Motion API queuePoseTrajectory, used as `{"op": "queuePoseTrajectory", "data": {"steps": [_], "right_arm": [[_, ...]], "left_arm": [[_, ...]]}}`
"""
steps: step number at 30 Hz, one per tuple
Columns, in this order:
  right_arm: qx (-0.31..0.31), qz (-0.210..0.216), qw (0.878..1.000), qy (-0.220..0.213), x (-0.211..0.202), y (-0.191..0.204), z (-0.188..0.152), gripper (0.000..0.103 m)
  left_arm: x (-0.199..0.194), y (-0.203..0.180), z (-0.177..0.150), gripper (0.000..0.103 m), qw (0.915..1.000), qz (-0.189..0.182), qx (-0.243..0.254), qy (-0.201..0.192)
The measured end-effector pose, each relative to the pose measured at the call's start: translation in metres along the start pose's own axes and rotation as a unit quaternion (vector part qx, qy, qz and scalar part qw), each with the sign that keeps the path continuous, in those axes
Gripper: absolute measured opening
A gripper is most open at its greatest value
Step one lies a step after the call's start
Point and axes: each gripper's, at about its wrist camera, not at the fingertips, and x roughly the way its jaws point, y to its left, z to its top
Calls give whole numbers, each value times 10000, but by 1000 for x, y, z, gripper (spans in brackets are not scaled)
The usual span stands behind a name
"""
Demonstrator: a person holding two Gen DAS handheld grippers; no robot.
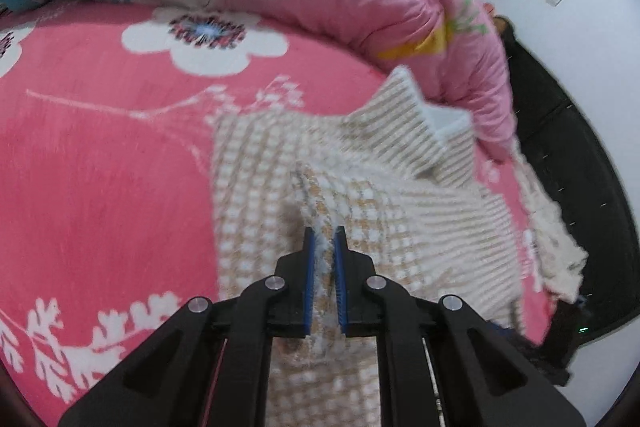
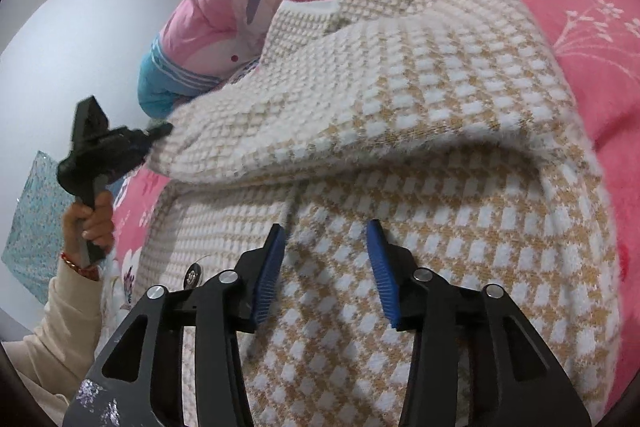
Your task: Fold large clothes
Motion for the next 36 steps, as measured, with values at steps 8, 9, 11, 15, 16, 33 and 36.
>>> {"op": "queuePoseTrajectory", "data": {"steps": [8,9,11,15,16,33,36], "right_arm": [[294,-127,9992,-230,-61,-5,29,56],[417,-147,9984,-351,-69,-11,38,59],[742,-381,9947,-596,-81,-31,66,59],[1372,-586,9876,-482,-58,-84,107,59],[1589,-707,9842,-338,-43,-103,118,59],[1346,-1073,9824,-730,3,-112,134,12],[1367,-1100,9821,-681,-1,-113,132,30]], "left_arm": [[15,6,-10,10,9998,132,126,30],[16,6,-11,10,9998,127,141,21],[18,8,-11,10,9998,113,147,10],[22,12,-14,10,9999,31,107,19],[22,13,-14,10,10000,12,97,18],[22,17,-10,10,9983,280,417,-289],[16,17,-14,13,9976,260,472,-438]]}}
